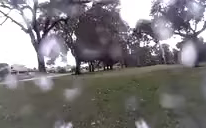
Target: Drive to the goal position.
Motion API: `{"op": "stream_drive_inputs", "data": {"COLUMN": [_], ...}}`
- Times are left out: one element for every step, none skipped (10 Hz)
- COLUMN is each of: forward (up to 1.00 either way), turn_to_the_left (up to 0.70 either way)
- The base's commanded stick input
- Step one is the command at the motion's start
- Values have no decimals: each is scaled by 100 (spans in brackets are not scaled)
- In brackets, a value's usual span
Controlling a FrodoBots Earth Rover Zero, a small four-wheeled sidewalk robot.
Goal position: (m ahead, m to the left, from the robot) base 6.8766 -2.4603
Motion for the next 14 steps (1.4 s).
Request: {"op": "stream_drive_inputs", "data": {"forward": [100,100,100,100,100,100,100,100,100,100,100,100,100,100], "turn_to_the_left": [-20,-2,1,1,1,1,1,1,1,1,1,1,1,1]}}
